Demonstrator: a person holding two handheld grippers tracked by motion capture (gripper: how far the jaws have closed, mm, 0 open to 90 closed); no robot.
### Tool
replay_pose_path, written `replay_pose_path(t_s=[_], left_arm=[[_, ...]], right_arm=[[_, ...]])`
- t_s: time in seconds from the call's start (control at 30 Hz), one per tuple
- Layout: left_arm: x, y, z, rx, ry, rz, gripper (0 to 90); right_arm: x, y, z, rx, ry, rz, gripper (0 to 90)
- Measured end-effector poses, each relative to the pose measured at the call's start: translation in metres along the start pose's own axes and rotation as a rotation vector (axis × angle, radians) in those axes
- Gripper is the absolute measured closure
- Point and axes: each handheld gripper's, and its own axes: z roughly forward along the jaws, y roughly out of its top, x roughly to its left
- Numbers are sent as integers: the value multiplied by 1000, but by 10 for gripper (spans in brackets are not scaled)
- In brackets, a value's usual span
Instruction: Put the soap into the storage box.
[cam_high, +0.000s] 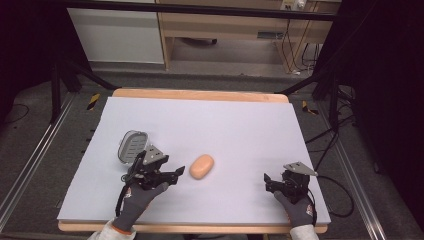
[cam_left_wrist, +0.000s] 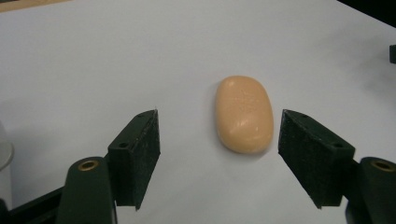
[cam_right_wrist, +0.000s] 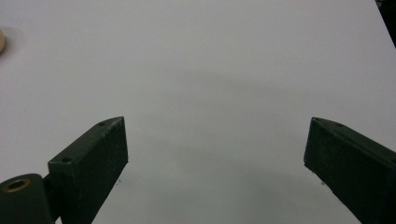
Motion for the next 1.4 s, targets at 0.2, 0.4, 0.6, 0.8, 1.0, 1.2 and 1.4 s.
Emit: replay_pose_path(t_s=[0.2, 0.4, 0.6, 0.8, 1.0, 1.2, 1.4], left_arm=[[-5, 6, 10, 13, -3, 15, 281], [-8, 11, 20, 26, -12, 11, 278], [-14, 14, 34, 47, -16, 28, 271], [-19, 15, 45, 64, -30, 38, 265], [-23, 14, 56, 83, -41, 47, 259], [-25, 12, 62, 111, -38, 69, 256], [-26, 12, 73, 133, -35, 67, 254]], right_arm=[[1, 0, 1, 3, 1, 0, 66], [1, 0, 1, 5, 7, -2, 66], [1, 0, 2, 7, 7, -3, 66], [1, 0, 2, 9, 10, -1, 66], [2, 0, 3, 14, 11, 2, 65], [1, 0, 4, 16, 11, 3, 65], [1, 0, 4, 22, 15, 5, 64]])
